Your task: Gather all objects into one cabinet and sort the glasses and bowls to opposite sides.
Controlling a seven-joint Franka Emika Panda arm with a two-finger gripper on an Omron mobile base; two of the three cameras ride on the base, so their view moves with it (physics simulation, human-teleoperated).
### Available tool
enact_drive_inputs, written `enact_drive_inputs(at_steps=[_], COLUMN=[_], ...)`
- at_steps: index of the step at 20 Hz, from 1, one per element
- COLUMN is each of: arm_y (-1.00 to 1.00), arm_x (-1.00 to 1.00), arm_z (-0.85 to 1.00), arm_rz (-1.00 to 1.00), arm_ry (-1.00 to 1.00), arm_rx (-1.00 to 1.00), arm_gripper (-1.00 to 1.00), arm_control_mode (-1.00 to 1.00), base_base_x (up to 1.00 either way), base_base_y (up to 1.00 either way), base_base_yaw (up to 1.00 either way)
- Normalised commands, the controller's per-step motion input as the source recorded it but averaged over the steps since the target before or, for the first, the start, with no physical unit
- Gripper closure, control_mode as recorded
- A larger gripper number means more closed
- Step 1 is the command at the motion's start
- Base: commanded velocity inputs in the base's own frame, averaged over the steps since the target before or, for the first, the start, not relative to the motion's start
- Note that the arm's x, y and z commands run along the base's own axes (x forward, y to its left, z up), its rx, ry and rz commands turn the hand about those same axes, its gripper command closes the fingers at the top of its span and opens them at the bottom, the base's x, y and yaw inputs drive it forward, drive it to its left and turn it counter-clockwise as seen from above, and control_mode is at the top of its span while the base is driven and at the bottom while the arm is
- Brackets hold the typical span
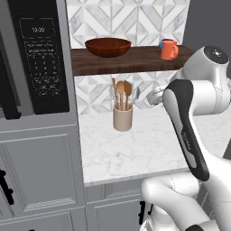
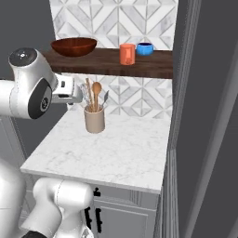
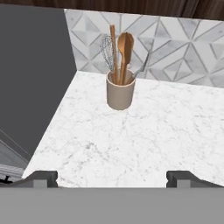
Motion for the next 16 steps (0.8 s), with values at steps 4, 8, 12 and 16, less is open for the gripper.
enact_drive_inputs(at_steps=[4,8,12,16], arm_y=[0.0,0.0,0.0,0.0], arm_x=[0.0,0.0,0.0,0.0], arm_z=[0.0,0.0,0.0,0.0], arm_rz=[0.0,0.0,0.0,0.0], arm_ry=[0.0,0.0,0.0,0.0], arm_rx=[0.0,0.0,0.0,0.0], arm_gripper=[-1.0,-1.0,-1.0,-1.0], arm_control_mode=[1.0,1.0,1.0,1.0], base_base_x=[-0.41,-0.4,-0.15,-0.13], base_base_y=[0.66,0.98,1.0,1.0], base_base_yaw=[0.04,0.0,0.0,0.0])
